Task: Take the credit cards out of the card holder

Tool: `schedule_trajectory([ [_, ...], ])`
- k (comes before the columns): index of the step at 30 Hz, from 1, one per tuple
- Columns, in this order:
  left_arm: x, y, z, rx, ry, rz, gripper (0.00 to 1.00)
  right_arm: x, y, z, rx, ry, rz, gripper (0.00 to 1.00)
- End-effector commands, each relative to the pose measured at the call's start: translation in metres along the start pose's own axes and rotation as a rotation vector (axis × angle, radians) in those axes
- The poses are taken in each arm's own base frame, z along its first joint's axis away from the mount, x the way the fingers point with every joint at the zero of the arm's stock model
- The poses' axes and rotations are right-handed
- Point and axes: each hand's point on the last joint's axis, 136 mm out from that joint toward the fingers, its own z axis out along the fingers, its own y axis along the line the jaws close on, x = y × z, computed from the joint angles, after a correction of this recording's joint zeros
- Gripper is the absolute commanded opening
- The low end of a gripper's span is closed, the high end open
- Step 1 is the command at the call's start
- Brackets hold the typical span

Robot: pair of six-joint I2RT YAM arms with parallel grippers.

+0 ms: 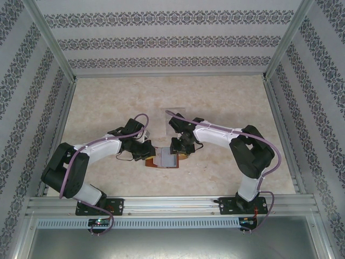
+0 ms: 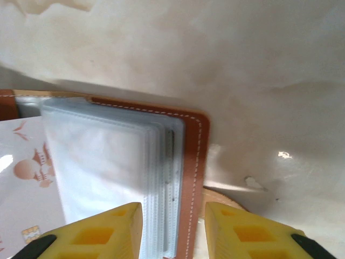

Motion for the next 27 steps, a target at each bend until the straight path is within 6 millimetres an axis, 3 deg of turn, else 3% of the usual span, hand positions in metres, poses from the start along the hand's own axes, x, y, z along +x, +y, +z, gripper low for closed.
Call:
schedule_trajectory([
  [1, 0.0, -0.005, 0.001, 0.011, -0.004, 0.035, 0.08, 0.0, 0.014, -0.004, -0.039, -0.009, -0.003, 0.37],
  [7, -0.001, -0.005, -0.003, -0.003, -0.017, 0.042, 0.06, 0.005, 0.005, 0.012, -0.005, 0.025, 0.003, 0.35],
  [13, -0.005, -0.011, -0.021, -0.051, -0.049, 0.1, 0.03, 0.009, -0.002, 0.018, 0.018, 0.038, 0.003, 0.34],
  [22, -0.011, -0.033, -0.049, -0.063, -0.078, 0.298, 0.0, -0.005, 0.0, -0.019, -0.005, -0.069, 0.001, 0.33],
  [27, -0.026, -0.046, -0.059, -0.096, -0.103, 0.467, 0.0, -0.014, -0.013, -0.042, -0.002, -0.126, 0.023, 0.33],
])
